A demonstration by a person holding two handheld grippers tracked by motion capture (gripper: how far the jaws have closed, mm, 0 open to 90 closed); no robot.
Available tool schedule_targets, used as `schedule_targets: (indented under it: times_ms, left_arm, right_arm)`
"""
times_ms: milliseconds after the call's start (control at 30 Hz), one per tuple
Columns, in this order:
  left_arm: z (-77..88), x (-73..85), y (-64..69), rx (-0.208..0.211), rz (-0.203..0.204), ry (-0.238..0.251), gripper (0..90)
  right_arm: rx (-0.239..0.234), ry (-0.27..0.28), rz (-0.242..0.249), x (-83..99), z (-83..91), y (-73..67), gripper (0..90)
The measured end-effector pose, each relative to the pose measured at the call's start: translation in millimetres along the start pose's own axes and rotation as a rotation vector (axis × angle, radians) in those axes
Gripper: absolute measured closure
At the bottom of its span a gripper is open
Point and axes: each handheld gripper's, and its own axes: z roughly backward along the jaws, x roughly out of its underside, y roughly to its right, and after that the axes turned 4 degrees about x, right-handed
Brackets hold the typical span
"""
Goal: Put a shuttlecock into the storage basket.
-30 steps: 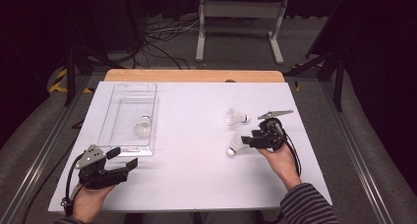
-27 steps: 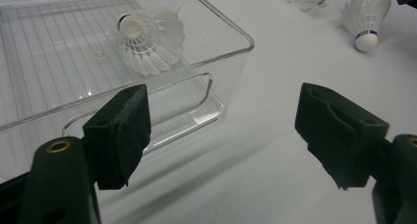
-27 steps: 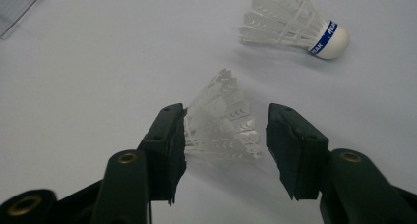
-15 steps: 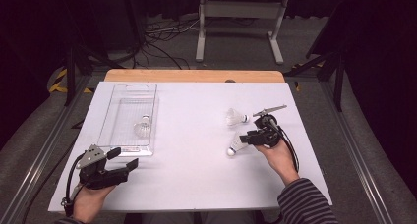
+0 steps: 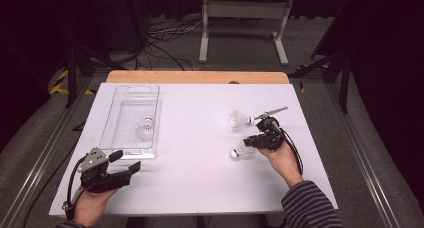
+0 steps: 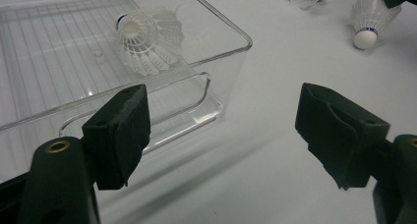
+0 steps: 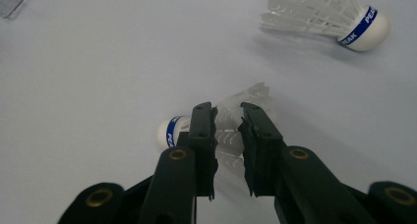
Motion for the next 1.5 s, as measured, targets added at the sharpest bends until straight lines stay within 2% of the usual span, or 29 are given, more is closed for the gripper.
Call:
schedule_targets:
  times_ms: [300,433,867,1500]
  left_arm:
    - [-0.5,0.1,0.2,0.000,-0.002,-0.004,22.1]
    - [-0.5,0.1,0.1,0.001,-0.002,-0.004,22.1]
    - [-0.5,0.0,0.2,0.004,-0.001,-0.008,22.1]
    - [-0.8,-0.1,0.7,0.007,-0.002,-0.012,22.2]
  right_arm:
    - [-0.023,-0.012,0.007,2.1,1.3,3.0,87.8]
    - [-0.032,-0.011,0.013,2.1,1.6,2.3,89.4]
    - [-0.053,-0.011,0.027,1.4,5.3,-1.1,90.0]
    - [-0.072,0.017,0.047,-1.6,16.3,-8.7,90.0]
